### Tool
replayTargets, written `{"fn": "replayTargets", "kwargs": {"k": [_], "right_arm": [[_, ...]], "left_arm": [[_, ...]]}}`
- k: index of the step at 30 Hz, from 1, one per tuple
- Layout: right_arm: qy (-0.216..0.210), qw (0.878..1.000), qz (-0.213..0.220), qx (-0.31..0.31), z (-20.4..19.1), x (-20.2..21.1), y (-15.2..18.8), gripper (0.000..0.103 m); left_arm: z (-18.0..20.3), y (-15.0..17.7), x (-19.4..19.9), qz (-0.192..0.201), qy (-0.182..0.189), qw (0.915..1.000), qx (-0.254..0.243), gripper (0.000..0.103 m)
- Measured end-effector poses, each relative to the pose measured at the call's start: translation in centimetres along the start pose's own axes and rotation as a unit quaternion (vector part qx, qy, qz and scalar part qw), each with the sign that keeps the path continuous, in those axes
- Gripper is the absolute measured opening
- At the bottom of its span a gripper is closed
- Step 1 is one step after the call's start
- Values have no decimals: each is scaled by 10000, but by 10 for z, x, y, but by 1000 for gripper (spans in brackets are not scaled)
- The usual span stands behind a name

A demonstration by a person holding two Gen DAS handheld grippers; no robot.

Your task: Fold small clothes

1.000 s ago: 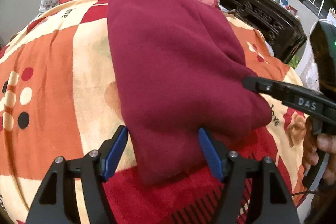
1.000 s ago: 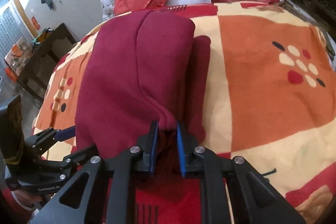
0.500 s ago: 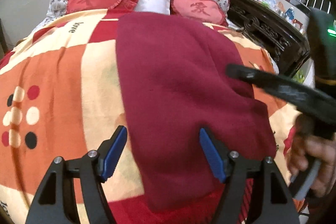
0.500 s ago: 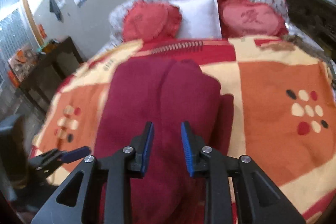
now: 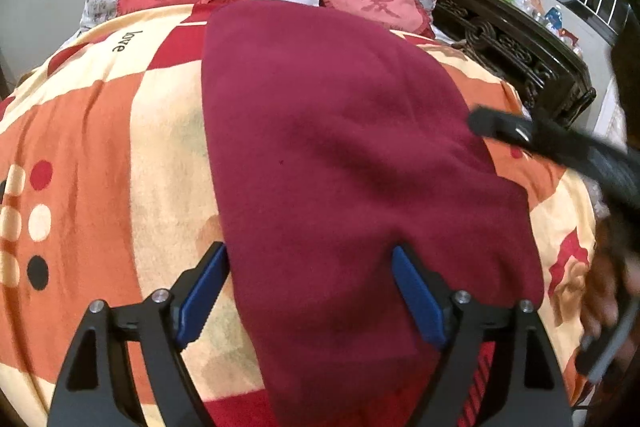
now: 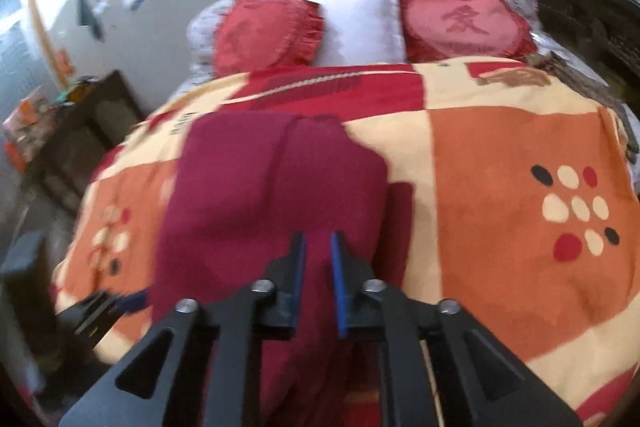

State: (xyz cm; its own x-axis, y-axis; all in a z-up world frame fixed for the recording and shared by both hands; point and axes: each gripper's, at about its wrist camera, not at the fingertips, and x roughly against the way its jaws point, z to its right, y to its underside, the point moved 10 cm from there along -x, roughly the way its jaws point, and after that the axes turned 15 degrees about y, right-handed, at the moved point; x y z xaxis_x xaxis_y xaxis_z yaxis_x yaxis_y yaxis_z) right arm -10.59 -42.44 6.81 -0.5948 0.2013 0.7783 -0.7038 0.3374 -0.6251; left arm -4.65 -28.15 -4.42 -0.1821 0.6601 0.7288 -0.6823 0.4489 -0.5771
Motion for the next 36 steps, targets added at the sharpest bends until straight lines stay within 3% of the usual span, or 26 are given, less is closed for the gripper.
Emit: {"fn": "replayTargets", "kwargs": {"k": [1, 3, 7, 10, 14, 16, 18, 21, 23, 26, 27, 28, 30, 32, 36], "right_arm": [[64, 9999, 1, 140, -4, 6, 10, 57], [238, 9992, -44, 330, -5, 8, 28, 57], [538, 9967, -227, 556, 7, -18, 59, 64], [268, 9991, -219, 237, 17, -15, 57, 70], [-89, 9999, 80, 13, 23, 0, 41, 73], [-47, 9999, 156, -50, 29, -4, 32, 90], [-198, 9994, 156, -242, 32, -13, 25, 93], [-607, 9957, -134, -680, 34, -37, 21, 95], [-995, 9901, -470, -872, 27, -54, 25, 96], [-1275, 9837, -517, -1161, 22, -60, 24, 90], [-1314, 9827, -525, -1199, 20, -57, 23, 78], [-1314, 9832, -482, -1175, 19, -51, 22, 67], [-1350, 9847, -418, -1018, 14, -36, 18, 59], [-1461, 9841, -364, -939, 8, -19, 15, 58], [-1797, 9793, -443, -813, -12, 18, 22, 58]], "left_arm": [[0, 0, 0, -1, -2, 10000, 5, 86], [0, 0, 0, 3, -8, 10000, 2, 86], [0, 1, -1, -28, 13, 10000, -8, 87], [-1, 1, 3, -57, 151, 9999, -22, 87], [-15, -6, 16, 116, 648, 9973, 325, 88], [-32, -12, 19, 291, 683, 9954, 603, 89], [-43, -16, 19, 373, 694, 9934, 839, 89], [-47, -22, 11, 391, 1036, 9878, 1099, 89], [-42, -25, 0, 299, 1279, 9848, 1139, 92], [-32, -18, -26, -91, 1509, 9813, 1195, 92], [-31, -19, -28, -77, 1519, 9808, 1223, 90], [-27, -22, -25, -45, 1578, 9803, 1188, 81], [-21, -24, -15, -86, 1533, 9826, 1045, 71], [-14, -25, 4, -89, 1528, 9846, 850, 62], [-2, -11, 54, -198, 1442, 9873, 638, 62]]}}
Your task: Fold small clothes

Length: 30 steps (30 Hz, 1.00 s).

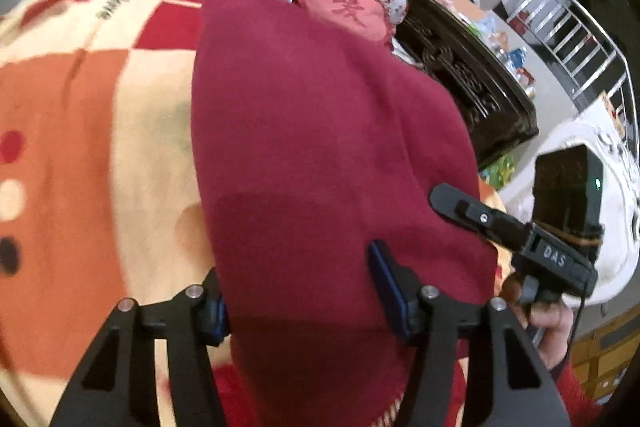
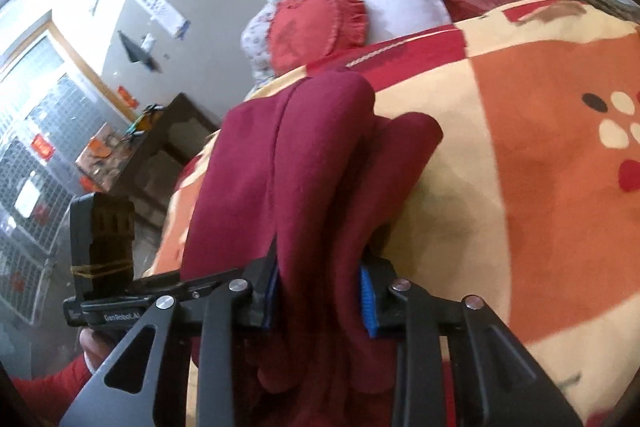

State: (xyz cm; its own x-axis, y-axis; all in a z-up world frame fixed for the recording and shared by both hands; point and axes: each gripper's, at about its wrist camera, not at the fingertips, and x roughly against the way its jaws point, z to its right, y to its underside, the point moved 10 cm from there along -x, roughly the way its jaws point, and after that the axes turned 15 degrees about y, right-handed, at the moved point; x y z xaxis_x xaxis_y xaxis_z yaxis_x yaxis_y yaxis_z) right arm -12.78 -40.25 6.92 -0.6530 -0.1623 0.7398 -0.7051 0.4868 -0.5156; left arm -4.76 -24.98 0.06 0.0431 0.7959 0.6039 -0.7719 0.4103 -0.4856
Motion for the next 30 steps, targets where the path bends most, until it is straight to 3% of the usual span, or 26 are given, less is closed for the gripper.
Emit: {"fn": "replayTargets", "kwargs": {"k": [5, 8, 10, 14, 18, 20, 21, 22, 26, 30], "right_arm": [[-334, 9981, -525, -23, -27, -1, 52, 63], [452, 9943, -884, 384, -20, -14, 84, 69], [639, 9942, -724, 479, -18, 0, 90, 69], [107, 9981, -470, 373, -42, 45, 99, 69], [-45, 9913, -515, 1208, -85, 51, 122, 65], [229, 9855, -609, 1565, -93, 35, 135, 54], [524, 9826, -636, 1662, -87, 27, 140, 40], [728, 9815, -727, 1613, -78, 20, 144, 36], [877, 9846, -788, 1289, -44, 20, 155, 34], [760, 9872, -704, 1216, -47, 30, 156, 35]], "left_arm": [[4, 52, 43, -202, -337, 9992, 50, 62], [-10, 94, 40, -524, -765, 9957, 55, 63], [-25, 109, 37, -546, -1173, 9916, 61, 67], [-29, 103, 56, 15, -1302, 9913, 187, 77], [-19, 95, 74, 370, -1526, 9875, -105, 81], [-14, 94, 73, 403, -1473, 9882, -139, 81], [-12, 95, 73, 414, -1477, 9880, -159, 81], [-10, 96, 72, 425, -1497, 9877, -174, 81], [-6, 97, 74, 597, -1548, 9858, -249, 82], [-7, 100, 72, 727, -1705, 9822, -315, 85]]}}
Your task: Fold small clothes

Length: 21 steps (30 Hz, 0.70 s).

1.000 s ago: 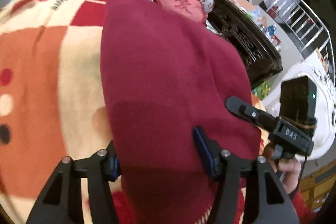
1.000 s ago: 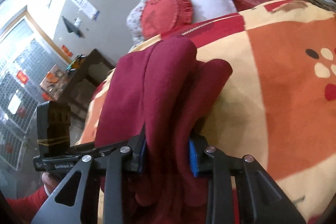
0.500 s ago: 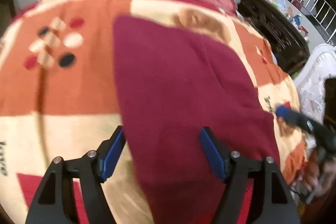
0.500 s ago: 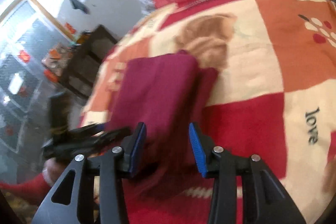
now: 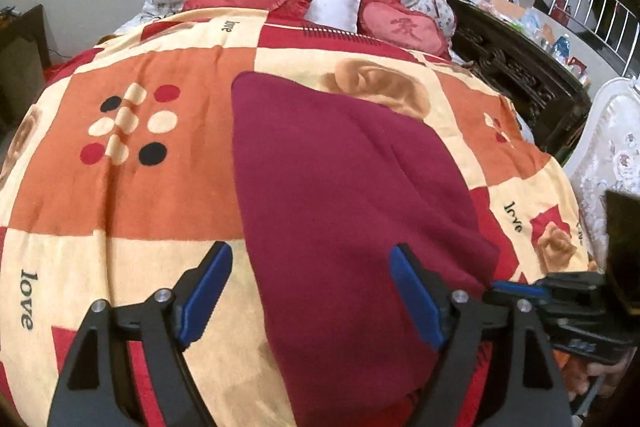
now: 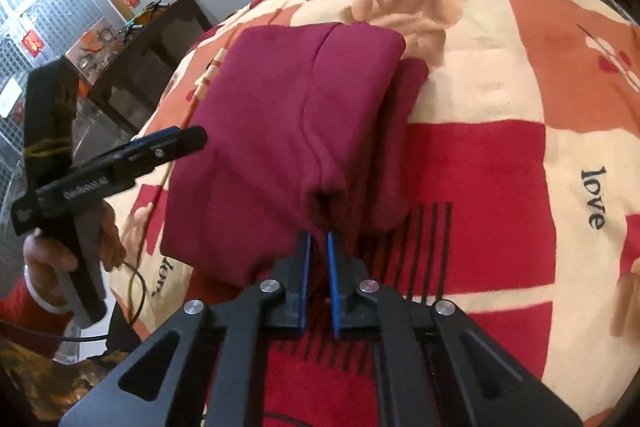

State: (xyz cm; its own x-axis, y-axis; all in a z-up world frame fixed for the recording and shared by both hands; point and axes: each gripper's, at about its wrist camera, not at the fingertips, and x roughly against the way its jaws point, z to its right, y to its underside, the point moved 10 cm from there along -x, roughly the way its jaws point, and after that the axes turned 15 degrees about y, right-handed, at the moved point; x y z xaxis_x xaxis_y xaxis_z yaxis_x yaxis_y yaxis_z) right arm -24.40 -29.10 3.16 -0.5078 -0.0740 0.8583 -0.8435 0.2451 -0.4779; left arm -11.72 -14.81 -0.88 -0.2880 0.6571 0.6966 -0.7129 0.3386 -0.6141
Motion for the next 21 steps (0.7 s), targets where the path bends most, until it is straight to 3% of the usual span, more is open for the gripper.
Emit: {"fn": "replayTargets", "kwargs": {"k": [5, 8, 10, 14, 18, 21], "right_arm": [[30, 9979, 648, -31, -11, 42, -27, 41], [400, 9945, 955, 125, -17, 46, -43, 46], [442, 9936, 1018, 228, -26, 37, -51, 47], [696, 9947, 716, 258, -28, 11, -48, 47], [804, 9920, 929, 301, -29, 24, -51, 47], [1222, 9856, 1085, 425, -30, 33, -56, 58]], "left_arm": [[2, 4, 1, -76, -86, 9999, 11, 85], [3, 2, 4, -52, -162, 9999, 30, 84], [4, 0, 8, 11, -143, 9999, 64, 84], [5, -3, 15, 67, -193, 9998, 65, 84], [6, -7, 22, 112, -295, 9995, -44, 85], [6, -7, 21, 41, -302, 9995, 0, 85]]}}
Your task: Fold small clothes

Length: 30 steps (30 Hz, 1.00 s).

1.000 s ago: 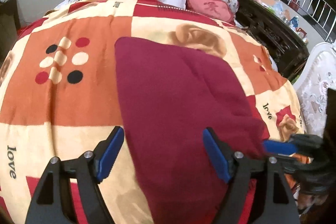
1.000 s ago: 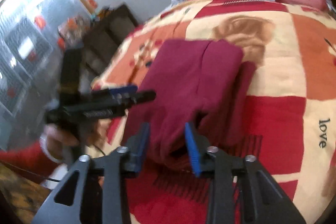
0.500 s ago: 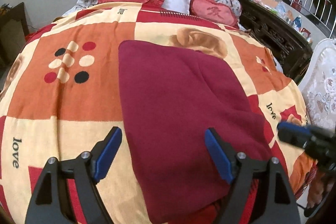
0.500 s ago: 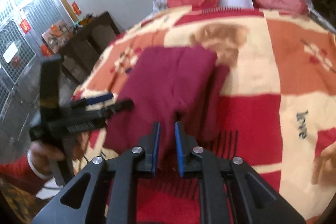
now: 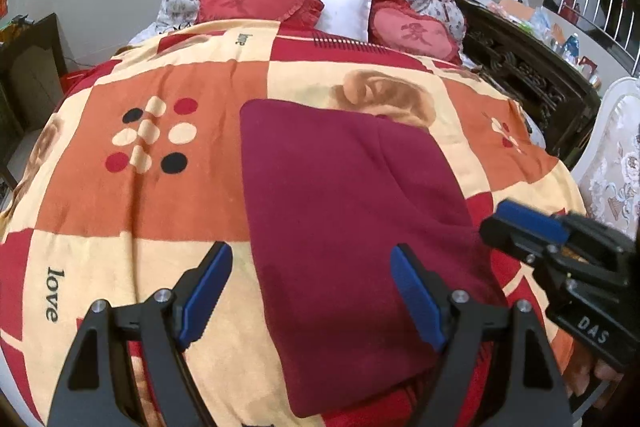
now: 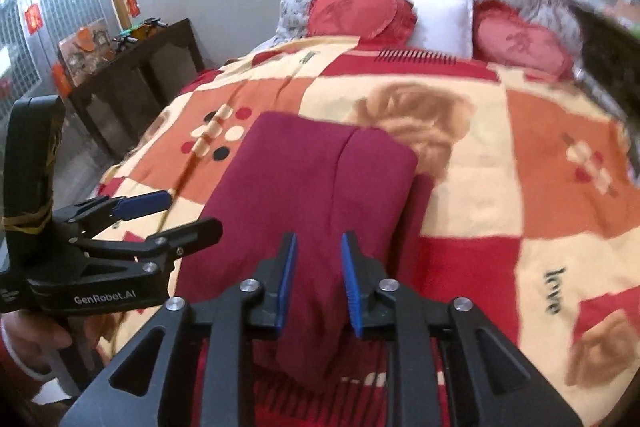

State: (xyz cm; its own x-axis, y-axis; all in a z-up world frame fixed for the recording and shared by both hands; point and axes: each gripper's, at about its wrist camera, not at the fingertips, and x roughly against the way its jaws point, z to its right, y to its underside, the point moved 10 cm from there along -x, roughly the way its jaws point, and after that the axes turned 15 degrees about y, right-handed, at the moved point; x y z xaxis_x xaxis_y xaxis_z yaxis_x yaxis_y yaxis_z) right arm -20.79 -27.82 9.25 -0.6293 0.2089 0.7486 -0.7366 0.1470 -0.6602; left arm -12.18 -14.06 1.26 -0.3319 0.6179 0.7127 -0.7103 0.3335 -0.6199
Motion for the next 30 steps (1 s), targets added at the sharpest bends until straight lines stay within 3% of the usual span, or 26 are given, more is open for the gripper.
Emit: {"fn": "replayTargets", "kwargs": {"k": [6, 30], "right_arm": [[340, 9992, -113, -167, 7, -3, -1, 64], [384, 9972, -440, -466, 0, -21, 1, 65]], "left_arm": [[2, -5, 7, 128, -65, 9999, -15, 85], [-15, -12, 7, 295, -302, 9991, 43, 85]]}}
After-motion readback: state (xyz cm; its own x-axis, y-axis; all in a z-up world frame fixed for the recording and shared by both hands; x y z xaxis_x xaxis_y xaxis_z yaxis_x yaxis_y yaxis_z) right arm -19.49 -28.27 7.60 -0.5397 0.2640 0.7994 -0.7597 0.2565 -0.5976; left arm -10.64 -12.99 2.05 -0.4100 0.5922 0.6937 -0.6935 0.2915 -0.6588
